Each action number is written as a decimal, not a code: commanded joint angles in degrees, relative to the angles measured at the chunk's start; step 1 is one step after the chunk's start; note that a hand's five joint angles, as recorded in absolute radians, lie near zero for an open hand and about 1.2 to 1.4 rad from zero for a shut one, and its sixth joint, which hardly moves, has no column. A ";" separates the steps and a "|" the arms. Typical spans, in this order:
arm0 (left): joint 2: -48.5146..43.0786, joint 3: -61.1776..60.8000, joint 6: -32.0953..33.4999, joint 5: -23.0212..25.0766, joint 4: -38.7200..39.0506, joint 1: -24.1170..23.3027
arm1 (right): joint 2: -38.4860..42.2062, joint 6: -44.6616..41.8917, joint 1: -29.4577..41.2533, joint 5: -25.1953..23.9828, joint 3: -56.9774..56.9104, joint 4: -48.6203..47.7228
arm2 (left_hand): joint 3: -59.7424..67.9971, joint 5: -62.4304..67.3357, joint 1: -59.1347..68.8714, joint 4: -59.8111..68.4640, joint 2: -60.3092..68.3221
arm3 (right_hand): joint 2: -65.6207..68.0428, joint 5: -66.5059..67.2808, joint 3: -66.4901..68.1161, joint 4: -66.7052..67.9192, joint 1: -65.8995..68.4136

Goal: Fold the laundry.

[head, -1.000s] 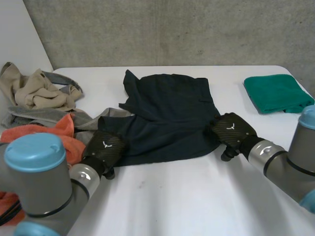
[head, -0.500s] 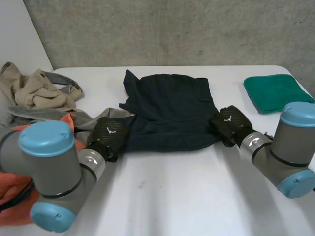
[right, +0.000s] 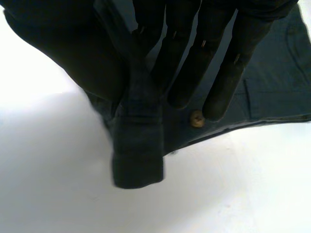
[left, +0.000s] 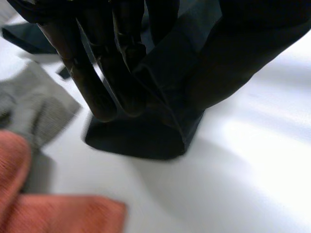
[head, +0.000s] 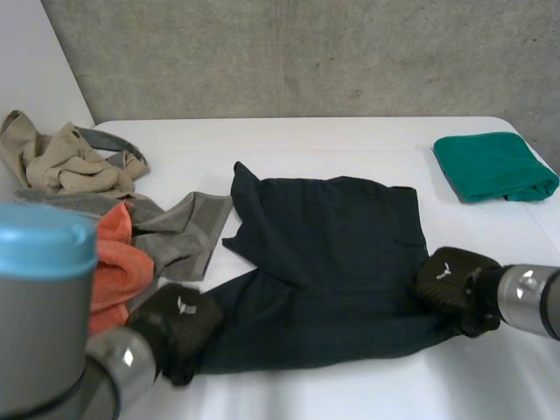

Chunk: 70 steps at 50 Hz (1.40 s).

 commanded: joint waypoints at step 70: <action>3.07 -5.85 4.06 -2.13 -8.20 -0.67 | 3.95 -4.45 2.80 6.01 1.76 8.13 | 11.91 12.39 14.53 11.37 11.39 | 12.60 12.19 12.02 11.37 16.12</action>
